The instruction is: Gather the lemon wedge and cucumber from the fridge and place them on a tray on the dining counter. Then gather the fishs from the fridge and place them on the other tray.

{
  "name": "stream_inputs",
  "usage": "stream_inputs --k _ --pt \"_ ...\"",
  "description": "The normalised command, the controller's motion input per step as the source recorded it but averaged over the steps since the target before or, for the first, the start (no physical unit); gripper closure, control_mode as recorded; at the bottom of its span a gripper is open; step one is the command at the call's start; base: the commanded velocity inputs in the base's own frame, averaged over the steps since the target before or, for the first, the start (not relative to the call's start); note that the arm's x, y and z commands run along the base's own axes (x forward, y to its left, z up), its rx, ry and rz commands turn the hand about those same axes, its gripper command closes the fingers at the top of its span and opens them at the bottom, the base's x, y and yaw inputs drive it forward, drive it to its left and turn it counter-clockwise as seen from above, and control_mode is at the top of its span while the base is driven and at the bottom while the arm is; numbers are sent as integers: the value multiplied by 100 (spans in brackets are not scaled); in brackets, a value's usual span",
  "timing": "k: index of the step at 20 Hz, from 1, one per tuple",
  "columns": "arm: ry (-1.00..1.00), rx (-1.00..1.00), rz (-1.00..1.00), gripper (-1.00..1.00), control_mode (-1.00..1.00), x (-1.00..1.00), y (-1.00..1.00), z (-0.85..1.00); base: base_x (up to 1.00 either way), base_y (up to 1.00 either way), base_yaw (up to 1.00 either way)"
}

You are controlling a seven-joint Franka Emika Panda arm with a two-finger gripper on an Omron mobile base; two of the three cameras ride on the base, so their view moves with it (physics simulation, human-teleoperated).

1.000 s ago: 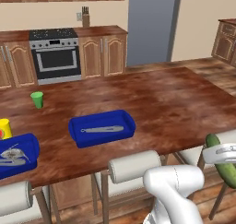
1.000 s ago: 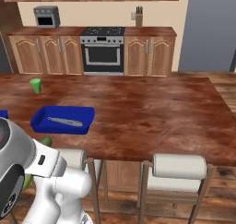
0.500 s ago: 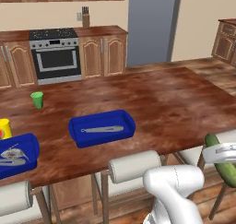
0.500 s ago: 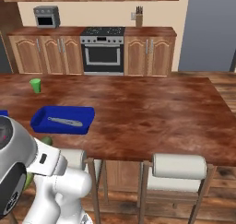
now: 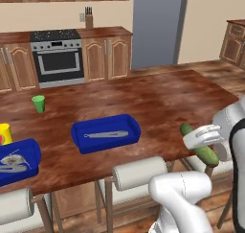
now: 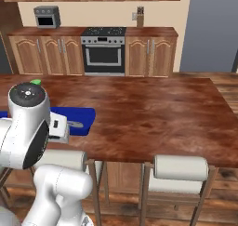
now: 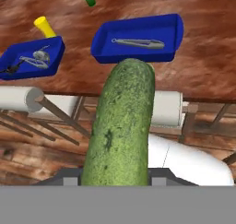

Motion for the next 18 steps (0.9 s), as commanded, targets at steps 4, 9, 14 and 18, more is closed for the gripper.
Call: stream_inputs --k 4,9,14,18 --pt "0 -5 29 100 -100 78 45 -1 0 0 0" --pt "-3 -8 37 100 -100 57 27 -13 0 0 0" --pt "-2 -12 29 100 -100 46 27 -10 0 0 0" --pt "0 -12 17 100 -100 44 23 -10 0 0 0"
